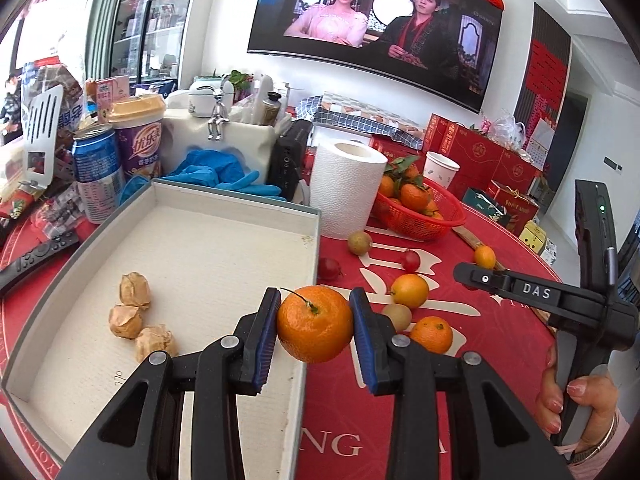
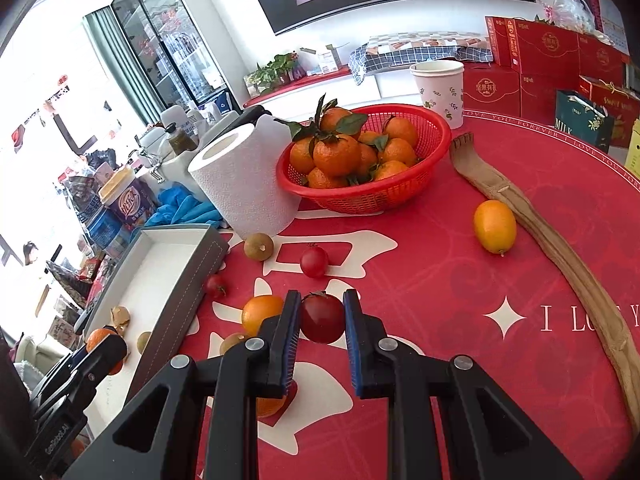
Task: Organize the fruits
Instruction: 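Carry the tangerine and cherry tomato into the white tray and open both tools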
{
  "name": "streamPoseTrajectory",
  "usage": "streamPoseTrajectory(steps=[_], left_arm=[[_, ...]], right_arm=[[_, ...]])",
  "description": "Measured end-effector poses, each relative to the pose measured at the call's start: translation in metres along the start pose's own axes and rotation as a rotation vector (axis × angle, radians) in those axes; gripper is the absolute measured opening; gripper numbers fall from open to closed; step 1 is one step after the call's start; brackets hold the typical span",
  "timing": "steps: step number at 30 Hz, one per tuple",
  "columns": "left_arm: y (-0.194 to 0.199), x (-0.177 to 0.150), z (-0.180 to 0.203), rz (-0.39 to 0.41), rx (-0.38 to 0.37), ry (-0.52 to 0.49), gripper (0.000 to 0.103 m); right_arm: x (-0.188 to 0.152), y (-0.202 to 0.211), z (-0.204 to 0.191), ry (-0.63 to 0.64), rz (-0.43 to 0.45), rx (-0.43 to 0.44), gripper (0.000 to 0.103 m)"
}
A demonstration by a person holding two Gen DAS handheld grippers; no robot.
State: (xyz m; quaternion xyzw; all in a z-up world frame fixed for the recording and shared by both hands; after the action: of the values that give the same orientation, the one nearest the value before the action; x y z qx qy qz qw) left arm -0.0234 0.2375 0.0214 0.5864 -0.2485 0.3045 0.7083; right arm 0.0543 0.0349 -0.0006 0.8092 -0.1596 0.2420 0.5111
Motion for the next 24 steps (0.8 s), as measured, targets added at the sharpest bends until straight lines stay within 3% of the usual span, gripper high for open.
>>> streamPoseTrajectory(steps=[8, 15, 21, 24], left_arm=[[0.009, 0.006, -0.042, 0.050, 0.150, 0.054, 0.039], [0.000, 0.004, -0.067, 0.009, 0.240, 0.085, 0.039], [-0.001, 0.001, -0.075, -0.003, 0.297, 0.081, 0.039], [-0.001, 0.000, -0.076, -0.012, 0.292, 0.081, 0.039]], right_arm=[[-0.001, 0.005, -0.039, 0.064, 0.003, 0.080, 0.022], [-0.013, -0.006, -0.095, 0.165, -0.032, 0.144, 0.022], [-0.015, -0.026, -0.131, 0.220, -0.078, 0.178, 0.022], [-0.016, -0.042, -0.142, 0.213, -0.124, 0.204, 0.022]])
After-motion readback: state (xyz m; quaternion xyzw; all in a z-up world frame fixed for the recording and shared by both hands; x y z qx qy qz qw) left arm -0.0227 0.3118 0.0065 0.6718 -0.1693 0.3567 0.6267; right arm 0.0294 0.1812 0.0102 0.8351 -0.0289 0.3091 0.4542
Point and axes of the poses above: each gripper's, at about its wrist camera, not at the fingertips, and y roughly against the way its jaws point, z to its right, x to its top, the point moved 5 cm from there along -y, roughly the way its jaws point, and after that the axes turned 7 degrees about -z, right-handed, at the moved point
